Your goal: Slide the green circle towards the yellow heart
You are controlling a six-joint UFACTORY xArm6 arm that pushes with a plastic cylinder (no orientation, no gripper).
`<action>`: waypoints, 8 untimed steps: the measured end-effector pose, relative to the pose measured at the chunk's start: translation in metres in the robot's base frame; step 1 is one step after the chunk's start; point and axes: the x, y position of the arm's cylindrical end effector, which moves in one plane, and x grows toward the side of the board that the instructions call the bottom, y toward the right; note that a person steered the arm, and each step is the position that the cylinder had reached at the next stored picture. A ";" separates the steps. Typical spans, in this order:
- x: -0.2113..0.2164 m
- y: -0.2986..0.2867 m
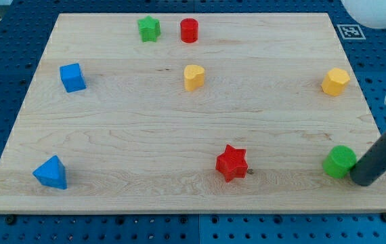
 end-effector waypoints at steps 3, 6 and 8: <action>-0.032 -0.046; -0.072 -0.107; -0.118 -0.125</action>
